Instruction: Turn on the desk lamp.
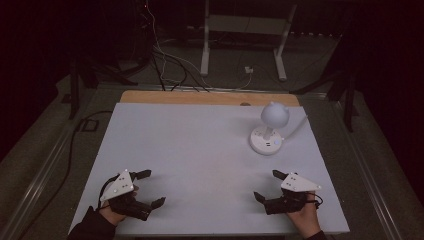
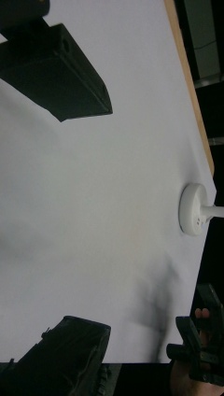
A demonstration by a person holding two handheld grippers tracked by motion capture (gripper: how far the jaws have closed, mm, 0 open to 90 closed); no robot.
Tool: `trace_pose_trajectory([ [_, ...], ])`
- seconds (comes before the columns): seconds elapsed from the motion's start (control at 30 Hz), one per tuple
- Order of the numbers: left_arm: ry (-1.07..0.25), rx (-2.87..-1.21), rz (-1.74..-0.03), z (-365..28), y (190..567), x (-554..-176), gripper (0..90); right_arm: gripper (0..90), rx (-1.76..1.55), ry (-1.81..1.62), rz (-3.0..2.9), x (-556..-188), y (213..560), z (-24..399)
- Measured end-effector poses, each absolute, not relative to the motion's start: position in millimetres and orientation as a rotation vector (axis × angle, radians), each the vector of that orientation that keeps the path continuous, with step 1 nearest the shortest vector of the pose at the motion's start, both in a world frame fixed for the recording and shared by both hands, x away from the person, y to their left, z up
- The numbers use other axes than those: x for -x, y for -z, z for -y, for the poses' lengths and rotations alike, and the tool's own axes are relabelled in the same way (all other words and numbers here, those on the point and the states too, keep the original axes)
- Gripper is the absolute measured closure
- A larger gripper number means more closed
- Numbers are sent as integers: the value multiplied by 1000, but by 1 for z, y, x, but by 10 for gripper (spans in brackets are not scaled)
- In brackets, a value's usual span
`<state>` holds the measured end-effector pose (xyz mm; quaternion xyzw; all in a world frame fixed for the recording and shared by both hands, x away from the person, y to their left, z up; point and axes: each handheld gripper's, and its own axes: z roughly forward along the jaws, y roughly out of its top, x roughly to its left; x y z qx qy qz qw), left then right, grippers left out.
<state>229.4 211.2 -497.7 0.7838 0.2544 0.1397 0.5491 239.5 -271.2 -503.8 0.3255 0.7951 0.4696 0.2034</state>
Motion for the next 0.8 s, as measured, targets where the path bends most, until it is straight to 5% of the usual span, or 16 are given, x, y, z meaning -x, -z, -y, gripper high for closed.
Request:
trace_pose_trajectory([
  [0.8, -322, -1850, -591, -211, 497, -227, 1, 0, -854, -1298, -2294, -237, 502, 263],
])
